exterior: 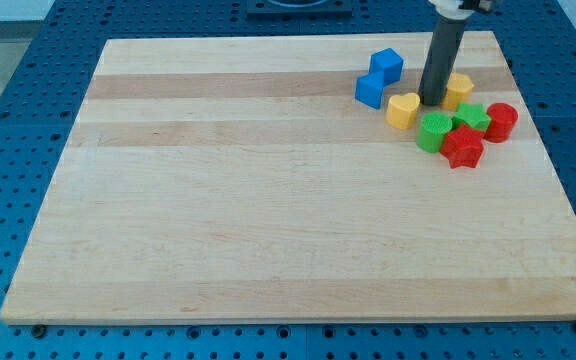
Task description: Move the yellow heart to the center of the board
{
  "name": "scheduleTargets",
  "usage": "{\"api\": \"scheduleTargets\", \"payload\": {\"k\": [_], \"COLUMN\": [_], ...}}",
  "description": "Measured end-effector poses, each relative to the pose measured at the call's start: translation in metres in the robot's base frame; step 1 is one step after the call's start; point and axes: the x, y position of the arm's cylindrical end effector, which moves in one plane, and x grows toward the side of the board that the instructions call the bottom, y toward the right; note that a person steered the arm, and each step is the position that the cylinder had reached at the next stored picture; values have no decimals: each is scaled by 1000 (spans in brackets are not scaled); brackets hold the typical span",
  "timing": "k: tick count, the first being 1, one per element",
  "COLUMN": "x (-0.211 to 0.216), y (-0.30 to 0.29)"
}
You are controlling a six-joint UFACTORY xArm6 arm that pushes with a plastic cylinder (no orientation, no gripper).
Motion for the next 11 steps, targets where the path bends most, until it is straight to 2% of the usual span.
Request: {"api": "scheduleTargets", "payload": {"k": [1, 5, 6, 9, 10, 11], "x": [15, 47, 55, 59, 86, 118], "y": [-11, -154, -169, -157, -145, -158]}}
